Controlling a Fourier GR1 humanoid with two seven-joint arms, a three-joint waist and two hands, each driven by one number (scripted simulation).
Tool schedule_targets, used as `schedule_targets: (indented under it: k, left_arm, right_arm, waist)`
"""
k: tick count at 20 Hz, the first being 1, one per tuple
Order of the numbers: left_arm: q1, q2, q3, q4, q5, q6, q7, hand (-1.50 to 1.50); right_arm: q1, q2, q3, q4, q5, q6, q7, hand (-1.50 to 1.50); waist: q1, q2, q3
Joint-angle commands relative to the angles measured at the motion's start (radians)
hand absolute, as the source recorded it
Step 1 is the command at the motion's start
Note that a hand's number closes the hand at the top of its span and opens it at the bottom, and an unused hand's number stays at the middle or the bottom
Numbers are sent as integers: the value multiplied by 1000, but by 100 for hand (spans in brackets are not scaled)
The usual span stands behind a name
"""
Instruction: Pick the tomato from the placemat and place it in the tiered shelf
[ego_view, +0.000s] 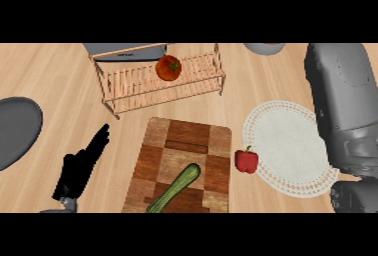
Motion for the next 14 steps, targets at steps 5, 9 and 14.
schedule_targets:
  k: [5,9,14]
  left_arm:
    - [0,-12,-2,-43,-11,21,37,0]
    - [28,-14,-17,-81,-5,-1,59,0]
    - [-18,-13,-2,-63,3,-17,76,0]
  right_arm:
    - [340,-76,63,-383,-78,282,45,-150]
    - [462,-85,99,-576,-133,377,110,-150]
    - [570,-153,102,-688,-173,421,195,-150]
  waist:
    - [-8,-1,0]
    - [10,5,0]
    - [22,10,0]
